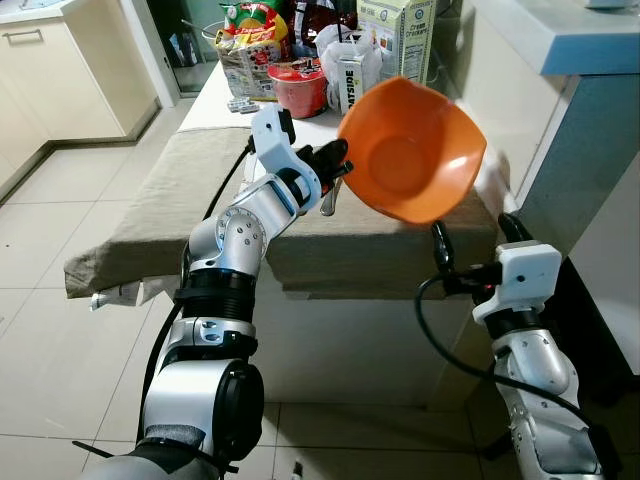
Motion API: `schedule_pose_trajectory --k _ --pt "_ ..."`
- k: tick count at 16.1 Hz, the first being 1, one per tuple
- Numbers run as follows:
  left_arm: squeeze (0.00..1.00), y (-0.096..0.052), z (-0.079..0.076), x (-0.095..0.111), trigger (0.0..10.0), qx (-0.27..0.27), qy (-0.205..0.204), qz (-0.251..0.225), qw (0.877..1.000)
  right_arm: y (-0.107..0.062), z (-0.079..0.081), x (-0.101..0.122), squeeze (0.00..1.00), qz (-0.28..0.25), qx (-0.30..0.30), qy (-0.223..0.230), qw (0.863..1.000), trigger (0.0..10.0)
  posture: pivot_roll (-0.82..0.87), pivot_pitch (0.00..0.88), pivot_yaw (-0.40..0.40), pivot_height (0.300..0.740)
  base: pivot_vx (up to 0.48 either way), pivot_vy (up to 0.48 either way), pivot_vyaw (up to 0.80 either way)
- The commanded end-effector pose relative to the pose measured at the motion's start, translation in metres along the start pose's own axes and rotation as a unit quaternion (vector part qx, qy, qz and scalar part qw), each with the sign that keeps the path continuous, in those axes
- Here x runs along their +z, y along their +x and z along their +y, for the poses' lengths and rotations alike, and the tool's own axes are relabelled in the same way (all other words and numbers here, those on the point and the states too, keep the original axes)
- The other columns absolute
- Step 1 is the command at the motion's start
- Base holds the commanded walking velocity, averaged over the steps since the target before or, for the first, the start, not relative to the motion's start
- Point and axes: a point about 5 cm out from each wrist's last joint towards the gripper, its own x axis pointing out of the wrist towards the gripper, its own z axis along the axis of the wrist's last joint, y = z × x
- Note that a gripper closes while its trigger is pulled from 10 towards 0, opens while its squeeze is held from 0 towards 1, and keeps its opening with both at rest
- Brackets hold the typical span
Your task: Setting the table
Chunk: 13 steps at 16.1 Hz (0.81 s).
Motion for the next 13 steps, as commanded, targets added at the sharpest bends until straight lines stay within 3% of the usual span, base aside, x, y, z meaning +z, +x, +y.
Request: schedule_pose_trajectory --k 1,7,13 --pt "0.0 -0.001 -0.014 0.023 0.0 -0.022 0.003 -0.045 0.999 0.004 -0.001 -0.001 0.0 0.011 -0.003 0.032 0.999 10.0 -0.21 0.0 0.122 0.74 0.0 0.0 0.0" --pt "0.0 -0.004 -0.023 0.024 0.0 -0.037 -0.007 -0.051 0.998 0.026 0.006 0.027 0.0 -0.028 0.022 0.117 0.992 10.0 -0.21 0.0 0.118 0.74 0.0 0.0 0.0" --pt "0.0 -0.006 -0.027 0.023 0.0 -0.041 -0.015 -0.049 0.998 0.046 0.018 0.036 0.0 -0.036 0.035 0.198 0.979 10.0 -0.2 0.0 0.121 0.74 0.0 0.0 0.0"
